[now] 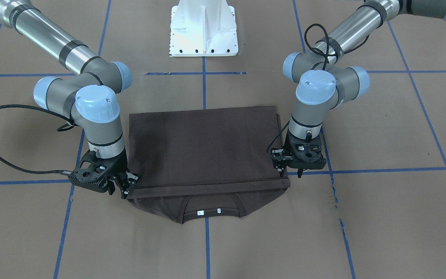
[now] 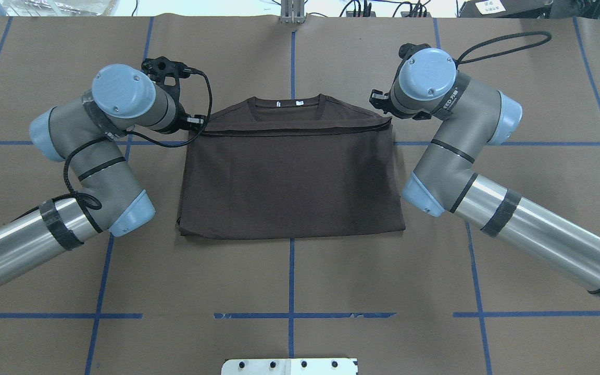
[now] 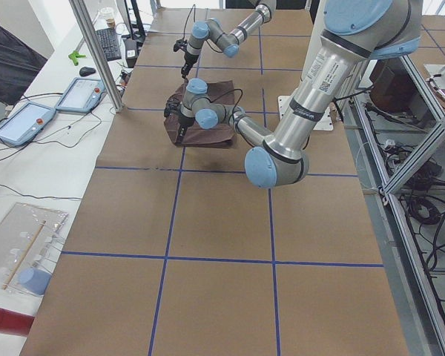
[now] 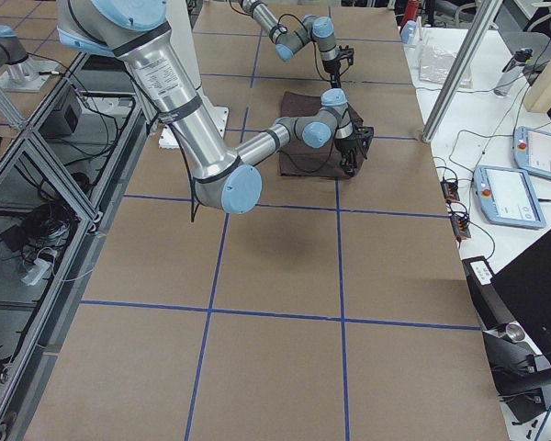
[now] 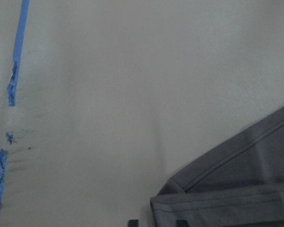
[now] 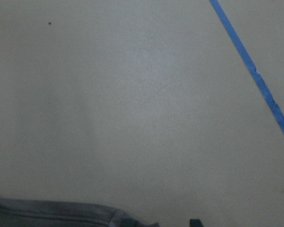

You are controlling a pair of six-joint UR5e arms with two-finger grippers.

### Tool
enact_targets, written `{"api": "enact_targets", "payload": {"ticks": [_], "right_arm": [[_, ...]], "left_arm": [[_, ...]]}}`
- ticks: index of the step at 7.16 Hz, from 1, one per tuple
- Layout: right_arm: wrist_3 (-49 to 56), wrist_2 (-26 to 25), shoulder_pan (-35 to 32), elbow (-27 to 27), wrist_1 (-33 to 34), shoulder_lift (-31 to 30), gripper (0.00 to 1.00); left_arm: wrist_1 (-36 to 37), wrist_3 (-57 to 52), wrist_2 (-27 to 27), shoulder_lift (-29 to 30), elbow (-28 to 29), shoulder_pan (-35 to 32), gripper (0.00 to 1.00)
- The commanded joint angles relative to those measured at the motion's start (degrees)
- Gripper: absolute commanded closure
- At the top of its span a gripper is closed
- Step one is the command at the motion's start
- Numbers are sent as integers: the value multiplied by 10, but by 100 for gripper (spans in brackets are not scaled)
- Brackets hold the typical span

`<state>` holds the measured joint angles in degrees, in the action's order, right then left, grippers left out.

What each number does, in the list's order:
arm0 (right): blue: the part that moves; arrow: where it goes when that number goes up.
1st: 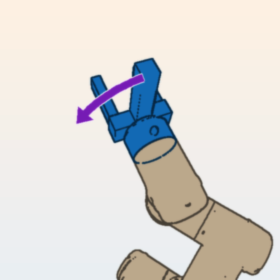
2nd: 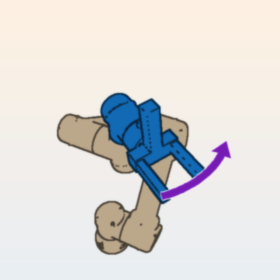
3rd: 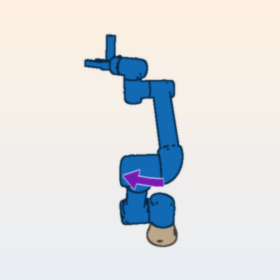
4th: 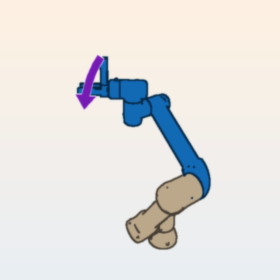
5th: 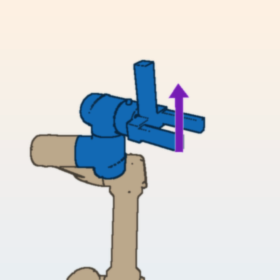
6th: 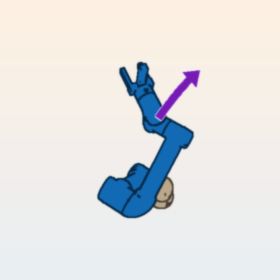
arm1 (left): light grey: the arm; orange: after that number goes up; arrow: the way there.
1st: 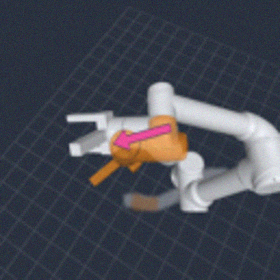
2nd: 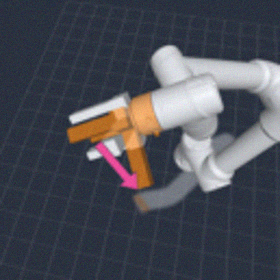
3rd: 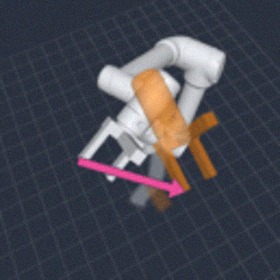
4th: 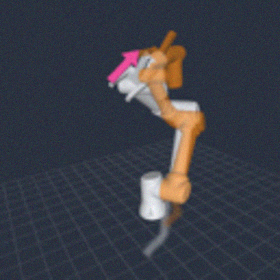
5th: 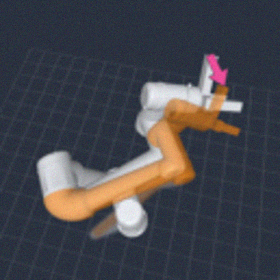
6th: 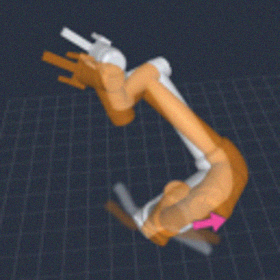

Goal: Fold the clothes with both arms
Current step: 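Lay the hem down near the collar and open both grippers, then move the left gripper to the folded shirt's side edge while the right gripper withdraws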

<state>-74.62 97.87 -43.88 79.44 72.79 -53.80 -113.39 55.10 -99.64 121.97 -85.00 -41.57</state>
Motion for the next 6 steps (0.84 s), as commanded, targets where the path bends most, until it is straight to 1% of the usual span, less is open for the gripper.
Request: {"api": "enact_targets", "payload": {"ticks": [1,2,3,4,5,6], "right_arm": [[113,88,-50,26,-1,-20,0],[121,91,-53,35,-2,-29,0],[120,89,-53,36,-2,-29,0],[120,88,-53,36,-2,-29,0],[120,87,-53,36,-2,-30,0],[120,87,-53,36,-2,-30,0]], "left_arm": [[-14,12,-14,-86,-119,9,0],[-16,51,-14,-141,-185,30,0],[-16,138,-5,-169,-224,74,13],[-16,235,31,-170,-227,125,40],[-15,263,52,-170,-222,168,45],[-15,306,65,-170,-217,180,51]]}}
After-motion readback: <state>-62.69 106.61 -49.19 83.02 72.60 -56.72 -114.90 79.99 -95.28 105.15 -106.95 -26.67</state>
